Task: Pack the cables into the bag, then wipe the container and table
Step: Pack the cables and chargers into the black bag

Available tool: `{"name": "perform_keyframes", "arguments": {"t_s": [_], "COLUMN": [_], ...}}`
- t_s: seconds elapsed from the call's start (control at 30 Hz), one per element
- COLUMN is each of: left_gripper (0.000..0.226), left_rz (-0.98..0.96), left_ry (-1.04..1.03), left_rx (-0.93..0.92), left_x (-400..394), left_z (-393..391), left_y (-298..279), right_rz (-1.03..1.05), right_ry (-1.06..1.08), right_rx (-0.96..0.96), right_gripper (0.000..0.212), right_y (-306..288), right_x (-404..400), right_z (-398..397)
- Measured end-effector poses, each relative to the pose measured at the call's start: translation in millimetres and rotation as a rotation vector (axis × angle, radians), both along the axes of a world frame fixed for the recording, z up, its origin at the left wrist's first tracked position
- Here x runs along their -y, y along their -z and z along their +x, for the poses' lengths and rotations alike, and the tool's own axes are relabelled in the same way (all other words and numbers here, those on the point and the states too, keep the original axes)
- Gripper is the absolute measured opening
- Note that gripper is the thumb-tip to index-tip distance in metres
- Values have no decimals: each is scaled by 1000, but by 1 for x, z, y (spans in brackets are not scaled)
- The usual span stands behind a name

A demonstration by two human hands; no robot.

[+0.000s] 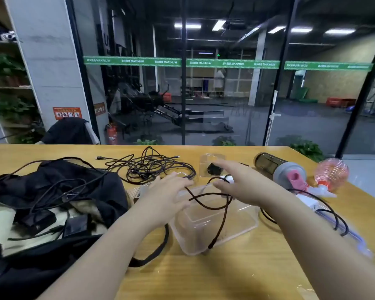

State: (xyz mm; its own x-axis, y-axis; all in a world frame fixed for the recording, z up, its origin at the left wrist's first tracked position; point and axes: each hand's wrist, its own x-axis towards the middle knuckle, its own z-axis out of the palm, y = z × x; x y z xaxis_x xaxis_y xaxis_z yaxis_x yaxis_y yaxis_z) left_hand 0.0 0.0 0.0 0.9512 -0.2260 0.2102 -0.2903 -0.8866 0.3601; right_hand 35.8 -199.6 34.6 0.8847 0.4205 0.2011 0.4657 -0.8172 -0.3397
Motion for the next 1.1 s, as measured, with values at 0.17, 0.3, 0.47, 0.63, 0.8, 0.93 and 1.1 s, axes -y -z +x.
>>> {"name": "perform_keyframes", "arguments": {"t_s": [0.17, 0.3, 0.47, 0.63, 0.8, 0.93, 1.1], "left_gripper": [44, 41, 37, 33, 32, 28, 26], "left_rz": [121, 250, 164, 133, 71, -13, -84], "left_ry": [33, 66, 140, 146, 178, 186, 190], "left_rx": [12, -1, -1, 43, 70, 81, 186], "left_x": [13, 29, 39, 38, 35, 29, 27], "left_z": [11, 14, 11, 15, 15, 17, 21], "left_y": [3, -3, -4, -3, -4, -2, -6], "right_rz": [-74, -58, -16, -150, -202, -183, -158], "right_ry": [7, -3, -53, -80, -86, -109, -106], "right_rx": [-125, -179, -295, -300, -269, -241, -191], "right_gripper": [55, 54, 55, 63, 60, 55, 51], "right_y": [7, 5, 0, 0, -2, -3, -3], "right_x": [7, 20, 33, 30, 30, 32, 35], "right_z": [9, 15, 20, 28, 34, 37, 39]}}
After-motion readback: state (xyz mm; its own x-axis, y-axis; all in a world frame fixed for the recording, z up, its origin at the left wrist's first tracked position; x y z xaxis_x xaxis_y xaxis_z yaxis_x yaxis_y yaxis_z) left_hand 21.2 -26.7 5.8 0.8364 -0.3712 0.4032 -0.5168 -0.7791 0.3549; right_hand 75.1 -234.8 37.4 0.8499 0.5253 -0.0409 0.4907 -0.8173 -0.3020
